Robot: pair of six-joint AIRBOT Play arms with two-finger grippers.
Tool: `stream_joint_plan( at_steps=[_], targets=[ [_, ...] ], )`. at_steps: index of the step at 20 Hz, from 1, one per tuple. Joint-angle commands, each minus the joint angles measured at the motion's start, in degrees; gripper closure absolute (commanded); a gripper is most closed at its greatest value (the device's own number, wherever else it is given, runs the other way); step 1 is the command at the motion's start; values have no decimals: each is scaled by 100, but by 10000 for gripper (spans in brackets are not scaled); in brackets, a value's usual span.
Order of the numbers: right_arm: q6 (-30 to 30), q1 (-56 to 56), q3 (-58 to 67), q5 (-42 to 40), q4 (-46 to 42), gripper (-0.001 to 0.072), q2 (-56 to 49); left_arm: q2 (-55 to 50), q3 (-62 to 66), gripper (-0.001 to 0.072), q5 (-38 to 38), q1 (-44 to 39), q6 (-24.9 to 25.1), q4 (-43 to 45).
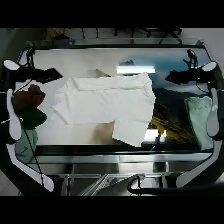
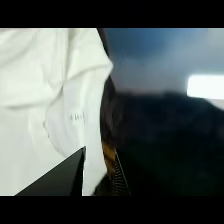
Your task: Fold the shirts.
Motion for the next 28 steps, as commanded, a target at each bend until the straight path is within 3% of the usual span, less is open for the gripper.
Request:
stream_joint_plan(
  at_steps=[1, 8, 13, 15, 21, 22, 23, 24, 25, 28],
  targets=[
    [177, -459, -1040, 898, -195, 489, 634, 153, -905, 58, -1062, 866, 0, -2],
    [203, -516, -3014, 540, -382, 491, 1495, -339, -1631, 58, -1099, 1460, 289, 2],
    [201, -407, -3176, 533, -385, 490, 1530, -697, -1390, 59, -1362, 1314, 352, 374],
    [195, -393, -3176, 529, -385, 490, 1530, -695, -1484, 59, -1720, 1279, 608, 592],
    [149, -396, -3176, 380, -387, 490, 1530, -695, -1867, 60, -2391, 1200, 870, 549],
    [149, -393, -3176, 382, -387, 490, 1530, -695, -1926, 131, -2337, 1196, 907, 551],
    [149, -393, -3176, 385, -387, 490, 1530, -695, -1996, 364, -2262, 1193, 994, 535],
    [151, -393, -3176, 385, -385, 490, 1530, -695, -2048, 504, -2194, 1193, 1141, 529],
    [151, -393, -3176, 387, -387, 490, 1530, -695, -2065, 537, -2074, 1193, 1163, 525],
    [243, -393, -3187, 404, -387, 490, 1530, -693, -1991, 538, -1718, 1172, 1158, 527]
  ],
)
